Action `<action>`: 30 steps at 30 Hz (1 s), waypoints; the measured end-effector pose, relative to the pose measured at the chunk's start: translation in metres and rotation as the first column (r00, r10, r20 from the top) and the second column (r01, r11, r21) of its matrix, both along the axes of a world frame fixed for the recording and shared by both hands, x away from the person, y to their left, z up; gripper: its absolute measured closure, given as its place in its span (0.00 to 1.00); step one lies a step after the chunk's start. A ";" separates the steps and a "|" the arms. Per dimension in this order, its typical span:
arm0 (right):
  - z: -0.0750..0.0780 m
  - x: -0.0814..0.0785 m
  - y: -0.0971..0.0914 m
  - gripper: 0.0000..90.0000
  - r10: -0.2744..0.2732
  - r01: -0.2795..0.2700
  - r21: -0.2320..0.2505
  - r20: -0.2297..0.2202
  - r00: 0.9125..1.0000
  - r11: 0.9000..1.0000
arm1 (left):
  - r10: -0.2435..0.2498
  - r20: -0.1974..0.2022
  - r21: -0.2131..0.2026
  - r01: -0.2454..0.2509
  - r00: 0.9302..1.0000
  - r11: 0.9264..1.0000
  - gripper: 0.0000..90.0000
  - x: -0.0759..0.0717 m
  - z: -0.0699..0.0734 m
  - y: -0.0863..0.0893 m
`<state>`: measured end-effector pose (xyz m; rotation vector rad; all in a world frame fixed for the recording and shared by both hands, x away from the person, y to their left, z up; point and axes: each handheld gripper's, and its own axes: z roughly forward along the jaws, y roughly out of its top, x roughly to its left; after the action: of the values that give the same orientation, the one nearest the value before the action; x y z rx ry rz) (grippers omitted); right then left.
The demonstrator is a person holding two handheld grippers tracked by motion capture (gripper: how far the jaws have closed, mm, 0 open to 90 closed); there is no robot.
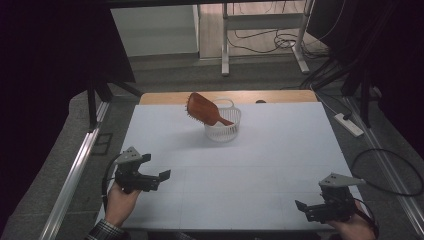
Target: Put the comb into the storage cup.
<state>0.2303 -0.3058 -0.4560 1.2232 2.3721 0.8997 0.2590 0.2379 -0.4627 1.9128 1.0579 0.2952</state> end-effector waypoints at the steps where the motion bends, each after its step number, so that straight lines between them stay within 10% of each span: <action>1: 0.000 0.000 0.000 0.00 0.000 0.000 0.000 0.000 1.000 1.000 | 0.002 -0.001 0.000 -0.002 1.000 1.000 0.01 -0.001 0.000 0.001; 30: 0.000 0.000 0.000 0.00 0.000 0.000 -0.006 0.000 1.000 1.000 | 0.060 -0.026 0.009 -0.060 0.998 0.998 0.01 -0.031 -0.009 0.026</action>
<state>0.2303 -0.3056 -0.4559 1.2210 2.3727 0.8922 0.2277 0.2639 -0.4713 1.8991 1.1342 0.3098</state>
